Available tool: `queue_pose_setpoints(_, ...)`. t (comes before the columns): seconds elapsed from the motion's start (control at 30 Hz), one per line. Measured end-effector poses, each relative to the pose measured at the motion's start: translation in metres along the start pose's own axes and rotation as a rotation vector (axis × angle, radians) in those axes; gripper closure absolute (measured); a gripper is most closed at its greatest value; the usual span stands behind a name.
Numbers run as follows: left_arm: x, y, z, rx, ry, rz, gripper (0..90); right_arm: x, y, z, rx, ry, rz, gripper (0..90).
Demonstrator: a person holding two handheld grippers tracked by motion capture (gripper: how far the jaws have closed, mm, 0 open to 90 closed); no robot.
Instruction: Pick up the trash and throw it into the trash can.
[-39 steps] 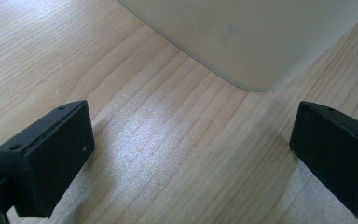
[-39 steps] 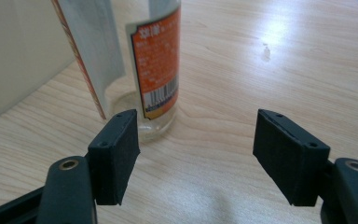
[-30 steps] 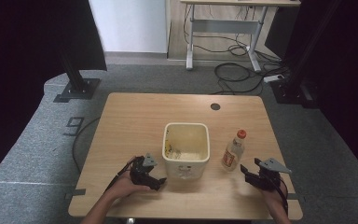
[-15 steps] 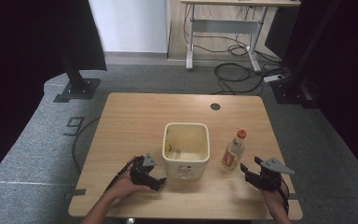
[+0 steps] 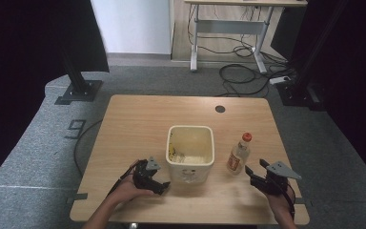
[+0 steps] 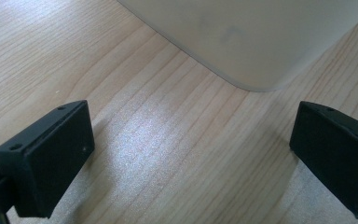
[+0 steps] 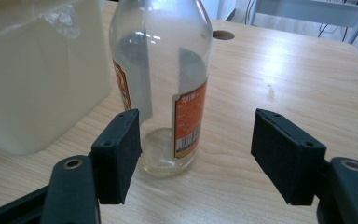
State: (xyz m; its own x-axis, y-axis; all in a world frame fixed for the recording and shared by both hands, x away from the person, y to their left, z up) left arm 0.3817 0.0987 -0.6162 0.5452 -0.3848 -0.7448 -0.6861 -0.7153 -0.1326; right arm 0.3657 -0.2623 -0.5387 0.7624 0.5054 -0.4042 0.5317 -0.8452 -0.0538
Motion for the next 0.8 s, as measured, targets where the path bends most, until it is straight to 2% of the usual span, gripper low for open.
queue_pose_setpoints(0.47,0.000,0.000,0.000,0.000,0.000,0.000,0.0,-0.002,-0.005,-0.005,-0.008,0.016,-0.001,33.2)
queue_pose_setpoints(0.8,0.000,0.000,0.000,-0.002,0.001,0.000,0.0,-0.005,-0.011,-0.013,-0.015,0.046,-0.002,33.6)
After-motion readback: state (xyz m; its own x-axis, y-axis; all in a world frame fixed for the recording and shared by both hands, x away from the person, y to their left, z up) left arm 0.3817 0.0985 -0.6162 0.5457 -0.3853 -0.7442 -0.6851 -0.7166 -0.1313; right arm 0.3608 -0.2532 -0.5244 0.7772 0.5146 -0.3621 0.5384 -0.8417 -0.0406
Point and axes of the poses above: each handheld gripper's, and its own axes: x roughly forward along the jaws, z roughly out of its underside, y roughly to its right, the point moved 9 cm from there along x, roughly forward along the jaws, and after that the axes turned 10 degrees about -z, right-handed, at the moved point
